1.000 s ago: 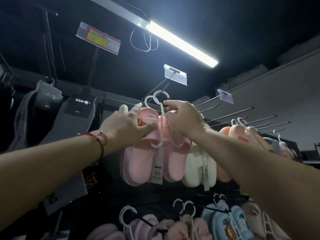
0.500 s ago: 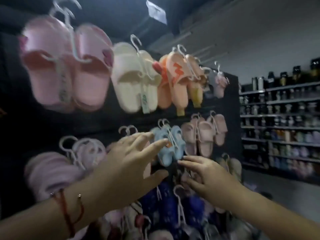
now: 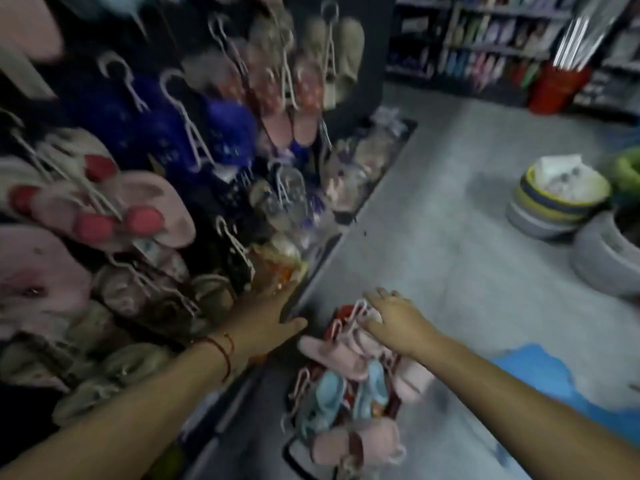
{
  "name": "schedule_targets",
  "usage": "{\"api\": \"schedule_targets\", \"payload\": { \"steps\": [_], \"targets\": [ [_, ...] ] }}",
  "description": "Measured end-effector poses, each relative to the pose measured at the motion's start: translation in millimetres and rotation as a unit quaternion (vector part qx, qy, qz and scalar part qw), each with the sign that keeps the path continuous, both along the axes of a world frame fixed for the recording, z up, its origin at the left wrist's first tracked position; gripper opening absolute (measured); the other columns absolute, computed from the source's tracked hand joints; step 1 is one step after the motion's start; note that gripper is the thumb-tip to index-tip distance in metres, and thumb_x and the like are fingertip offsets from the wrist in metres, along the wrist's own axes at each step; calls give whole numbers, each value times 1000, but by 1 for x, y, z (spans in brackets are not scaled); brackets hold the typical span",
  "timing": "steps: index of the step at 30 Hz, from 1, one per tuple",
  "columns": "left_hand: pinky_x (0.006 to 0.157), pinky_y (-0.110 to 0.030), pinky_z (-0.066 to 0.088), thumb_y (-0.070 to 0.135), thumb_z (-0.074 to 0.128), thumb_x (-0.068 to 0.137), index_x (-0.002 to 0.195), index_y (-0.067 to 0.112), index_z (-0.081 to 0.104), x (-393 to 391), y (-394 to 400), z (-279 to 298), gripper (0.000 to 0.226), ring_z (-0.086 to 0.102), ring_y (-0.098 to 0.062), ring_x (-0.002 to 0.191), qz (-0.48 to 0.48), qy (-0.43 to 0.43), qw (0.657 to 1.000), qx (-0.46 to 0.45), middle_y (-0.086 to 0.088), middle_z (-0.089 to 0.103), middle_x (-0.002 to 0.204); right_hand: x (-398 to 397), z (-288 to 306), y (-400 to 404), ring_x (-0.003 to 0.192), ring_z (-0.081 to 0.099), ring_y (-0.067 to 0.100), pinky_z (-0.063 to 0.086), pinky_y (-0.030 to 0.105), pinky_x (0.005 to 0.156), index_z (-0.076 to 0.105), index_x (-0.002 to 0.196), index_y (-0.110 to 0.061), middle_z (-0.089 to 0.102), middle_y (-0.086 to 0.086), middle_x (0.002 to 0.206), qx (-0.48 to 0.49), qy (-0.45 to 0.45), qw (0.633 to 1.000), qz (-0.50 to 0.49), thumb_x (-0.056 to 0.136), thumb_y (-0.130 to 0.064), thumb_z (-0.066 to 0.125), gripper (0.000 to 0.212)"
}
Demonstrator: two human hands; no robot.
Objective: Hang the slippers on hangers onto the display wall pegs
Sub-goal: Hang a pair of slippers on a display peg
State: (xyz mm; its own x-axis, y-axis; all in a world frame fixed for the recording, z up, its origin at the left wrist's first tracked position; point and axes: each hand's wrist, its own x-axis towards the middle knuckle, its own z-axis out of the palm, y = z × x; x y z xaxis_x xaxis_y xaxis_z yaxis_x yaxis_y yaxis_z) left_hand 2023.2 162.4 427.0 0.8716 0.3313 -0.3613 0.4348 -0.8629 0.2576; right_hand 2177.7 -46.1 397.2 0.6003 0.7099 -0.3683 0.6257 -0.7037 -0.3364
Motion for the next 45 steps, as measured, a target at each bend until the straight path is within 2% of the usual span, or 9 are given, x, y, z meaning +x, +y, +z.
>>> {"api": "schedule_targets", "payload": {
  "steps": [7,12,21,26,30,32,36,40,45],
  "targets": [
    [121,-45,25,68,49,89,161,33,8,-38,-60,-187,90,14,-33,153,36,122,989,-70,-6,8,168,-24,-151,-64,127,53,31,44,41,103,46,148,-20,53,12,144,-79,152,981,-92,89,-65,40,75],
    [111,-43,41,59,58,92,160,32,18,-64,-81,-282,83,35,-31,145,40,178,974,-137,-1,17,167,-49,-228,-92,136,46,26,35,33,107,42,150,-19,48,7,150,-120,232,953,-155,102,-42,50,55],
    [111,-36,41,45,56,98,148,23,44,-79,-138,-385,56,48,-22,134,46,193,964,-180,-3,51,147,-102,-360,-119,131,51,27,42,34,106,45,146,-10,48,11,149,-163,376,819,-402,96,-37,62,59],
    [103,-28,46,43,67,92,137,16,56,-71,-179,-430,54,58,-16,121,223,214,881,-359,-1,61,136,-123,-400,-121,105,54,13,43,24,84,44,137,-19,57,-1,124,-77,420,792,-436,95,-23,66,48],
    [65,-7,39,36,71,92,105,22,65,-50,-203,-449,20,55,7,80,328,202,812,-438,13,67,97,-118,-418,-119,97,61,22,53,22,68,57,123,-1,62,20,120,-11,472,708,-525,79,-17,77,50],
    [62,-10,42,30,70,94,92,22,63,-41,-206,-454,11,56,4,72,362,193,789,-458,10,65,84,-113,-417,-117,99,63,30,56,33,81,65,106,-2,65,23,114,-2,477,704,-526,65,-22,77,47],
    [68,-24,45,38,58,99,75,22,49,-26,-207,-443,30,54,-7,68,382,231,794,-414,2,57,78,-106,-400,-118,94,68,30,54,44,89,66,102,-1,69,18,99,-59,397,824,-399,93,-22,68,23],
    [66,-24,49,35,59,97,84,16,63,-21,-200,-418,23,64,-15,74,417,179,772,-445,-8,68,85,-108,-374,-120,72,64,15,48,24,63,68,96,-7,69,7,86,-24,334,864,-376,95,-20,65,14],
    [56,-27,51,36,63,97,98,8,65,-14,-187,-397,28,64,-17,60,500,109,693,-508,-7,69,73,-113,-338,-129,98,58,-3,40,10,71,65,113,-26,63,-10,109,94,223,841,-483,97,-21,62,17]
  ]
}}
